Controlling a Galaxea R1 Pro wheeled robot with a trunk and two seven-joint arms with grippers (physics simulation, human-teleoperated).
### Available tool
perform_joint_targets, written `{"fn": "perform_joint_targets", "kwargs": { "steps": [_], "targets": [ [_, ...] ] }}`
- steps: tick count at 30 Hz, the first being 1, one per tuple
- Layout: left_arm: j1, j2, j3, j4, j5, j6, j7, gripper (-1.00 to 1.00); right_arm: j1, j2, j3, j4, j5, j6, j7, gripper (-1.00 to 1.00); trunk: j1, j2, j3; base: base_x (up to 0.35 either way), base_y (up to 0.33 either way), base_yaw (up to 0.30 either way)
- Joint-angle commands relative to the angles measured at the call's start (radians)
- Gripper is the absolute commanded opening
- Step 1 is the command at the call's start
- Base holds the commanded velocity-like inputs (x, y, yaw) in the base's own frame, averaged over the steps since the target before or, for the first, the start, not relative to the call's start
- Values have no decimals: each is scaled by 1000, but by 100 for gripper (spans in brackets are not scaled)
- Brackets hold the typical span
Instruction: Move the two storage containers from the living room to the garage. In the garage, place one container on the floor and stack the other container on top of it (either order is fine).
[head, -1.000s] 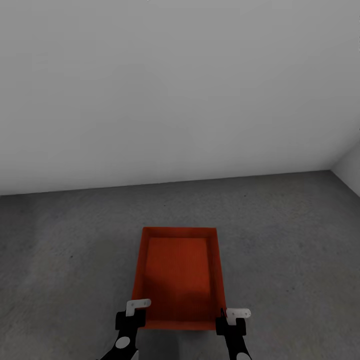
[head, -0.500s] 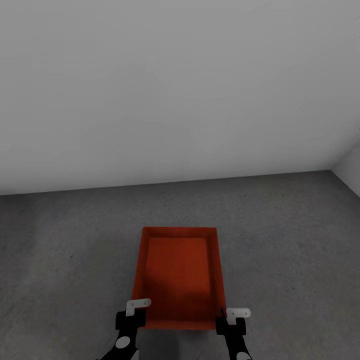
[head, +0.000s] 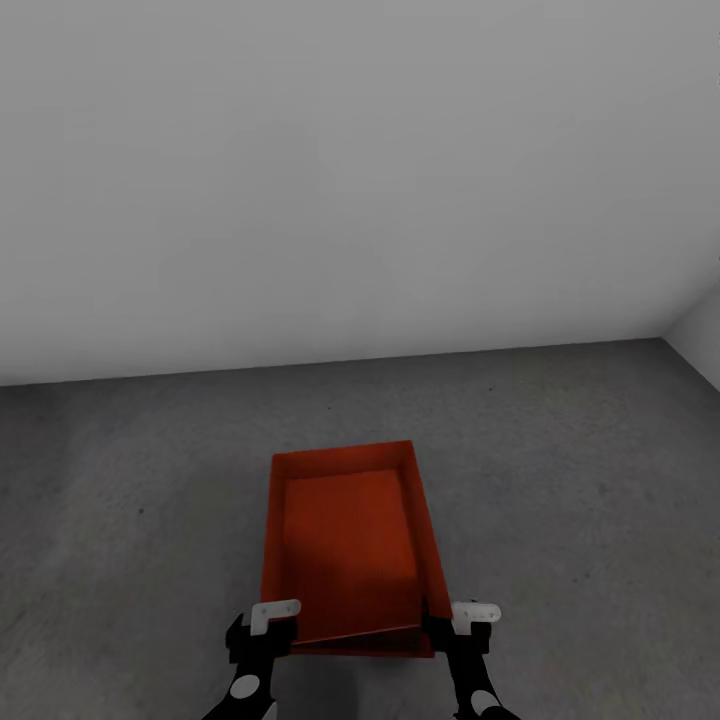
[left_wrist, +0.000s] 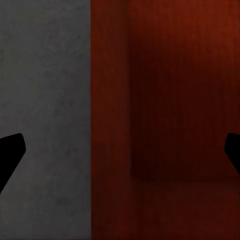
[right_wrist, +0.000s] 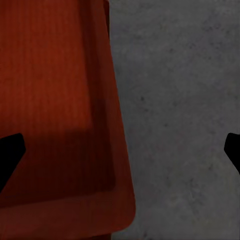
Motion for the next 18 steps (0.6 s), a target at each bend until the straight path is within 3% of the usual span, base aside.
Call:
{"fn": "perform_joint_targets", "kwargs": {
  "steps": [1,18],
  "targets": [
    [-1,1,-9,1,10,-4,6,100,-1,0,8,1,-9,-3,-4,100,0,0,-1,0,0,0],
    [-1,1,-9,1,13,-4,6,100,-1,1,8,1,-18,-3,-5,100,0,0,-1,0,0,0]
  ]
}}
